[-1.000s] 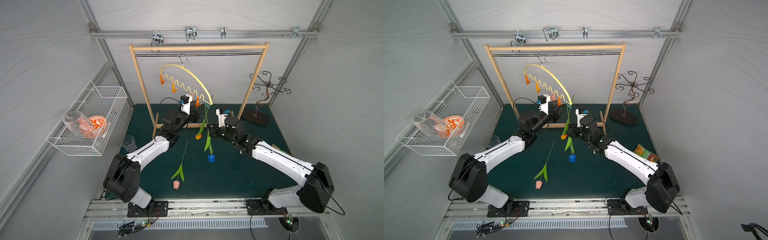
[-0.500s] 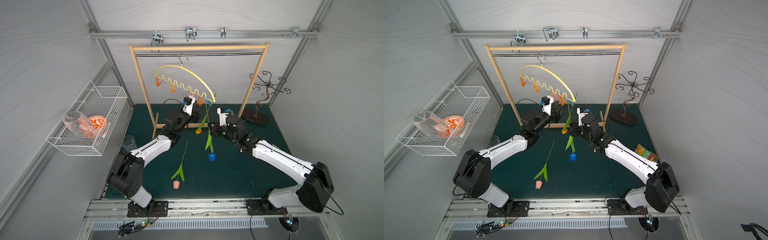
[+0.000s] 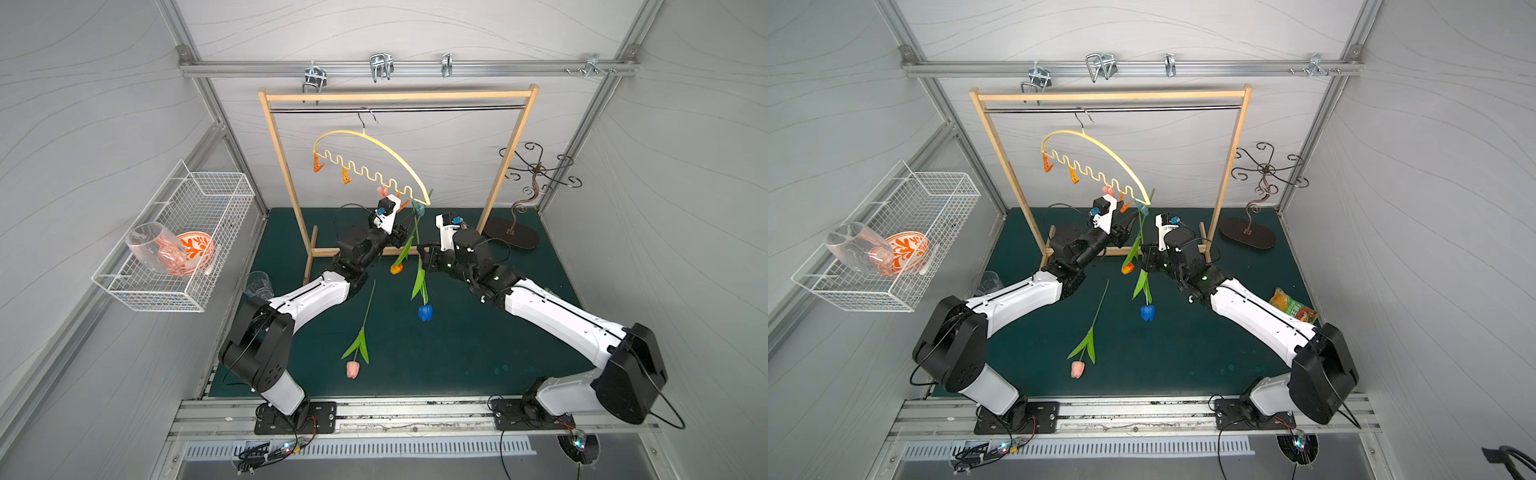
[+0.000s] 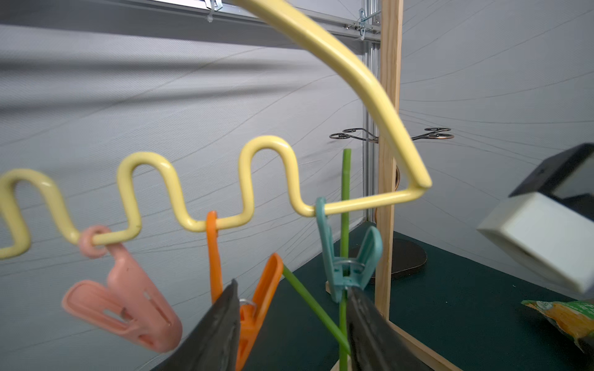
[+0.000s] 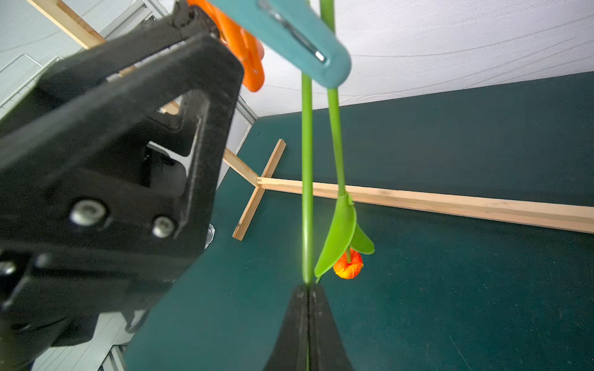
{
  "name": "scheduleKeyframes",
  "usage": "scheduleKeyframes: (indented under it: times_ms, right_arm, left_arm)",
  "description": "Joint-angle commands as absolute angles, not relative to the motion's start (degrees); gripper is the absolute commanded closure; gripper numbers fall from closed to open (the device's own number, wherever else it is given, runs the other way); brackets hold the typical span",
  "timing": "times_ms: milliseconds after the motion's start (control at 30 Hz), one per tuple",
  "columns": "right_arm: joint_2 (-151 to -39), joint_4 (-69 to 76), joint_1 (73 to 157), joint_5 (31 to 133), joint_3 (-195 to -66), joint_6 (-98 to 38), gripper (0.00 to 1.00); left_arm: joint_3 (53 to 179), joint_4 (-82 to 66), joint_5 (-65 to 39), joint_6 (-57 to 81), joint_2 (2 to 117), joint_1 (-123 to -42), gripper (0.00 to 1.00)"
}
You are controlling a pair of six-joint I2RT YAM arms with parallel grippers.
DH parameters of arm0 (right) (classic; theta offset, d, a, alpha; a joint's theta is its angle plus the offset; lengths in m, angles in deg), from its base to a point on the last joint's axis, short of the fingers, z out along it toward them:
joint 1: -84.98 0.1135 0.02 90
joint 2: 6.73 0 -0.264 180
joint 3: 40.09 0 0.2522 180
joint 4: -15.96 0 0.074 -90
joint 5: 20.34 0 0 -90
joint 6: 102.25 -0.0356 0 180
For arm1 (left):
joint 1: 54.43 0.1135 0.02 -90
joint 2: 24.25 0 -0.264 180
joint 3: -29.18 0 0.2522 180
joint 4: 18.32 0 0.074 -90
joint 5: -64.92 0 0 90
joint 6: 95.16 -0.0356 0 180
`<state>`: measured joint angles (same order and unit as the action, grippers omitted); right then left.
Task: Dry the flowers on a clothes hanger
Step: Open the clamp at the hanger.
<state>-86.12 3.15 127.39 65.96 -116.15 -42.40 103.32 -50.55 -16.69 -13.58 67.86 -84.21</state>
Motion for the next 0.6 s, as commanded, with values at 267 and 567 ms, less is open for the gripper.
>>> scheduleKeyframes:
  times_ms: [267,567]
  right_arm:
    - [-85.39,3.70,126.95,67.13,-116.77,-42.42,1.00]
    - [-85.97,3.70,126.79,67.29,-116.78,-42.33,1.00]
  left_arm:
    - [104.65,-56.80,-20.88,-14.83,67.42,-84.21,0.39]
    - [99.63,-62.70,-22.57,-14.65,66.45,-84.73,0.38]
